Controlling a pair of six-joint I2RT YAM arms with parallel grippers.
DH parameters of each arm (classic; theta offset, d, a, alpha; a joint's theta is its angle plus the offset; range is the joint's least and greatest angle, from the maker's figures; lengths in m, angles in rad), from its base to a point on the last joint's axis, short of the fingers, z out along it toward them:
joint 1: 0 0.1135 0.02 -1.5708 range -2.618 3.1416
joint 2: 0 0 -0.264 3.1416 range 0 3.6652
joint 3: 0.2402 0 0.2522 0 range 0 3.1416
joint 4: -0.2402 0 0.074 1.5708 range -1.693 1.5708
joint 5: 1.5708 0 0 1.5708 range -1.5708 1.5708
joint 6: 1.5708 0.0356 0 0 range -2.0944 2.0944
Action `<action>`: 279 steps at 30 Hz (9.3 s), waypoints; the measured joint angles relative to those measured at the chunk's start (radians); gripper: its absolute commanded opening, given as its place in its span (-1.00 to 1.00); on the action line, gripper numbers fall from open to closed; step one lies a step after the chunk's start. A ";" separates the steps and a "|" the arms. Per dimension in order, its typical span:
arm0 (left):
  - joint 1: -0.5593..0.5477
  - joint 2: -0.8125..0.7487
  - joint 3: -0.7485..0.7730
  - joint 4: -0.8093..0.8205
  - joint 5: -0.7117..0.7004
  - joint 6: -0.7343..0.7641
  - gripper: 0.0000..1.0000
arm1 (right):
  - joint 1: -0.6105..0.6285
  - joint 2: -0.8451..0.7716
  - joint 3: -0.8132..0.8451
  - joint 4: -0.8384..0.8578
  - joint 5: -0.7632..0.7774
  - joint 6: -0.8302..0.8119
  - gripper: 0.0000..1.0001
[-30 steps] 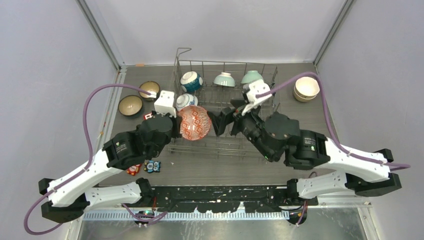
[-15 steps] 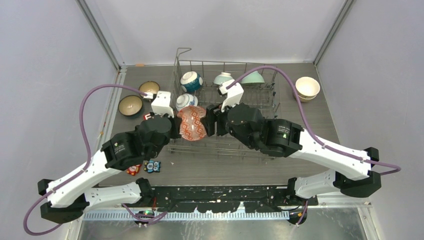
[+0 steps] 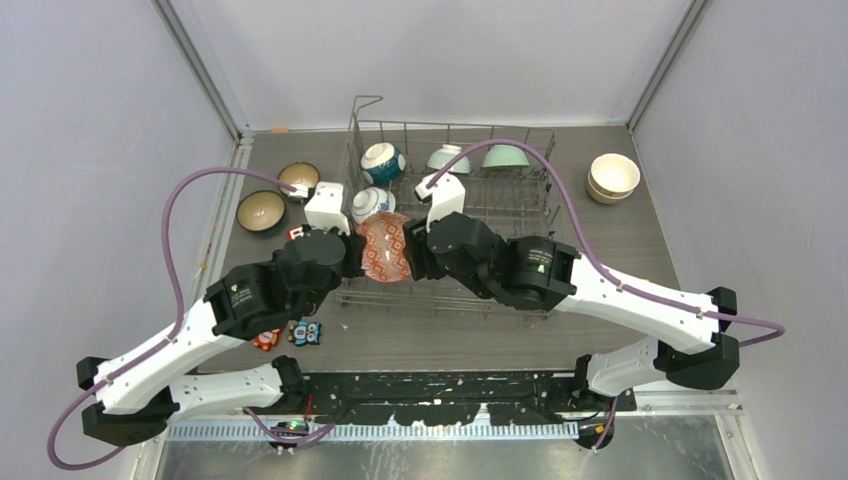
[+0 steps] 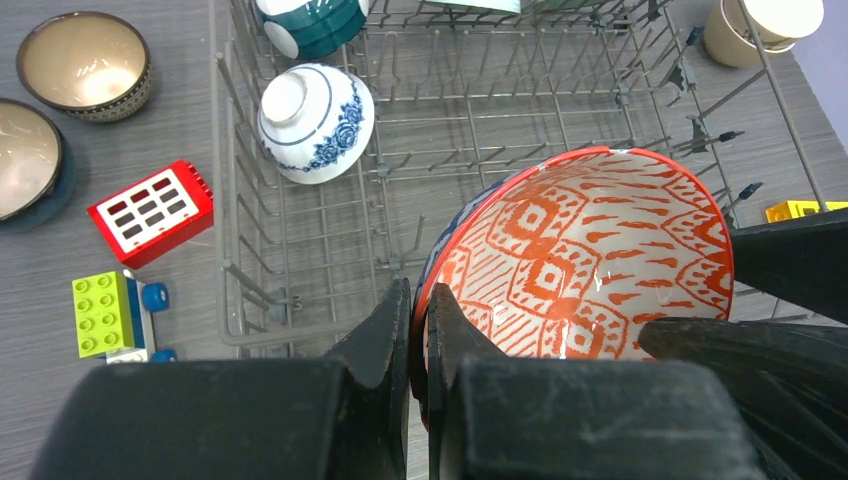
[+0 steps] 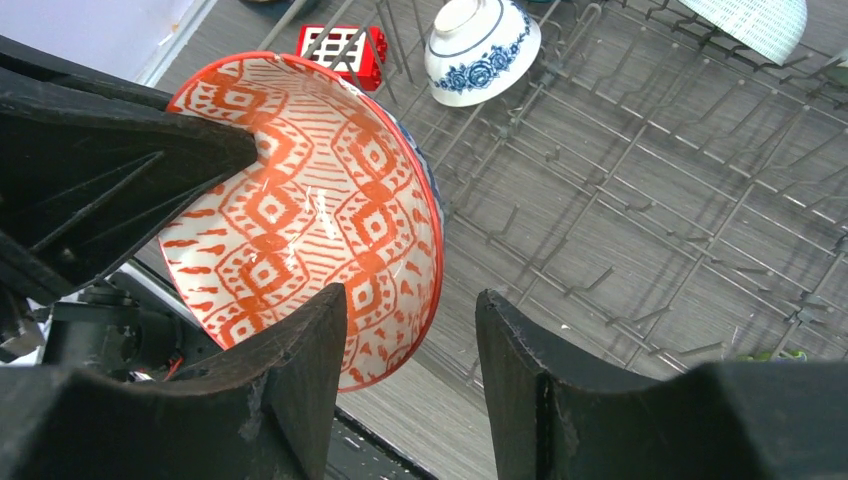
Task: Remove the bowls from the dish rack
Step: Place the bowl at the center of the board, then pick up the bowl from the dish rack.
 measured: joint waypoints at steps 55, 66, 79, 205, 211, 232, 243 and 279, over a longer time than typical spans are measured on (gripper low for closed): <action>0.000 0.000 0.000 -0.010 0.011 -0.015 -1.00 | -0.002 0.057 0.023 -0.008 0.116 -0.006 -0.26; 0.000 -0.002 0.000 -0.011 0.012 -0.032 -1.00 | -0.004 0.074 0.032 0.001 0.129 0.005 -0.72; 0.005 -0.002 0.003 -0.004 0.019 -0.035 -0.17 | -0.006 0.096 0.056 -0.011 0.140 0.008 -0.99; 0.005 -0.338 -0.471 0.292 0.142 0.019 0.97 | -1.693 0.169 -0.674 0.352 -0.273 0.362 -0.89; 0.005 -0.335 -0.472 0.292 0.142 0.019 0.97 | -1.693 0.169 -0.676 0.359 -0.273 0.358 -0.67; 0.005 -0.335 -0.472 0.292 0.142 0.015 0.98 | -1.693 0.164 -0.679 0.377 -0.274 0.341 0.21; 0.005 -0.331 -0.472 0.292 0.143 0.022 1.00 | -1.682 0.050 -0.546 0.230 -0.294 0.401 0.74; 0.004 -0.031 -0.122 0.176 -0.103 0.232 0.99 | -0.741 -0.092 -0.360 0.462 -0.673 0.277 0.58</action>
